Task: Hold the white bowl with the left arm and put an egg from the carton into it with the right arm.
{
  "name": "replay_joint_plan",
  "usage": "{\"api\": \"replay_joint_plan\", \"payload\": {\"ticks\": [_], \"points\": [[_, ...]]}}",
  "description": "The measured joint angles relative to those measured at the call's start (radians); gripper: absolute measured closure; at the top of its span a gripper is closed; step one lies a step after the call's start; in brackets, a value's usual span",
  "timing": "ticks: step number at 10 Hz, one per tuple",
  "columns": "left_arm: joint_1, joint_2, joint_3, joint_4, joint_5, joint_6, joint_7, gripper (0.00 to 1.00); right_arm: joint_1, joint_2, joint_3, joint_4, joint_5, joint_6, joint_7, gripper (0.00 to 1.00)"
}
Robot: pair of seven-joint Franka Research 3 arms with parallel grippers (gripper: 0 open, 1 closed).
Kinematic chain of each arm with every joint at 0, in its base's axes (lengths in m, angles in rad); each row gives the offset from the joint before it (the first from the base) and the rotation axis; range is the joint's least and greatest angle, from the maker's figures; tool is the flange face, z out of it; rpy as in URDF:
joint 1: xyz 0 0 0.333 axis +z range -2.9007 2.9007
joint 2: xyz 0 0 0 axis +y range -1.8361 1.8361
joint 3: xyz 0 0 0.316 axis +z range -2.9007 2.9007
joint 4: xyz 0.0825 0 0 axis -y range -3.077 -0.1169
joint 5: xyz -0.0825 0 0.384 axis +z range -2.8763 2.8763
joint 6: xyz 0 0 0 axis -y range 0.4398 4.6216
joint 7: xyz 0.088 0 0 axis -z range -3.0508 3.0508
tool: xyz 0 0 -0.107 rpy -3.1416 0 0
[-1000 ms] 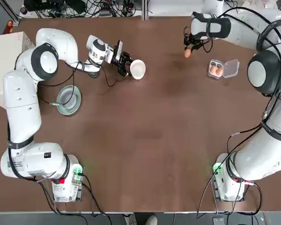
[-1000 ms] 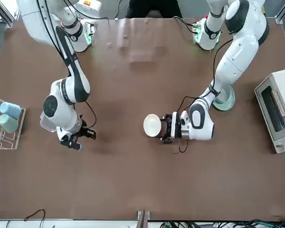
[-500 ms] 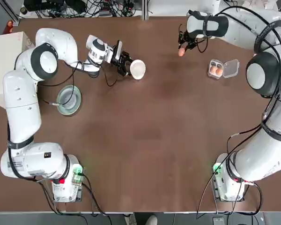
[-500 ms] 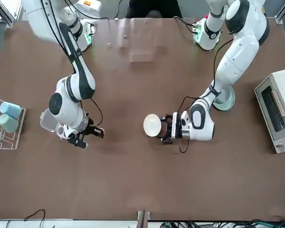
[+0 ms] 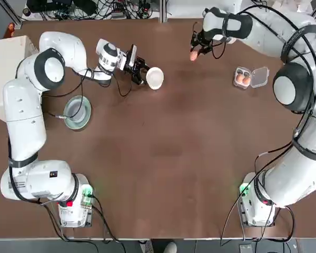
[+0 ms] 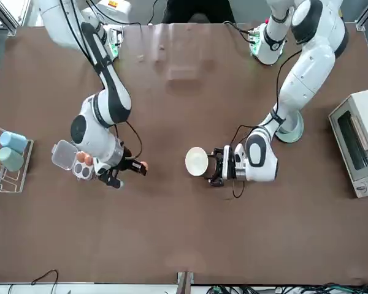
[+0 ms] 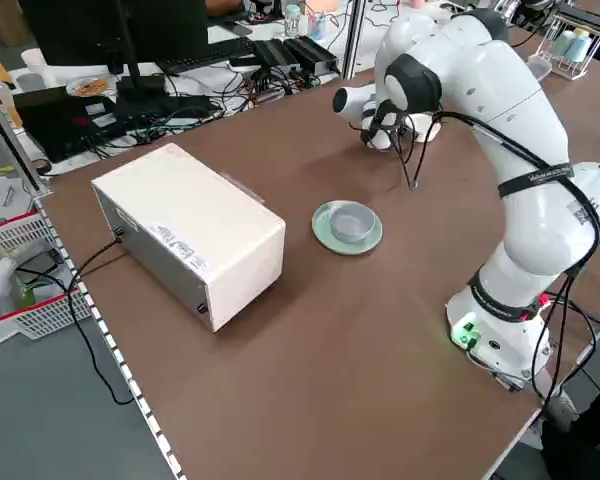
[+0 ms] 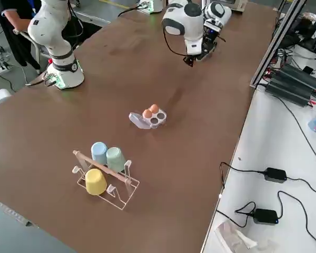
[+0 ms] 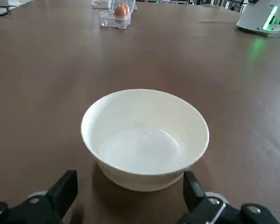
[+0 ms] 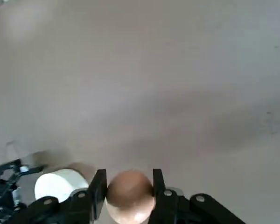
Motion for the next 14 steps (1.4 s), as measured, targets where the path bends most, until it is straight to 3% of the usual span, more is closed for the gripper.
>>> {"api": "replay_joint_plan", "payload": {"ticks": [7, 14], "points": [[0.000, 0.000, 0.000, 0.000, 0.000, 0.000, 0.000, 0.00, 0.146, 0.108, 0.006, 0.111, 0.035, 0.115, 0.185, 0.55], [0.000, 0.000, 0.000, 0.000, 0.000, 0.000, 0.000, 0.00, 0.212, 0.189, 0.107, 0.118, 0.036, 0.329, 0.285, 0.55]]}}
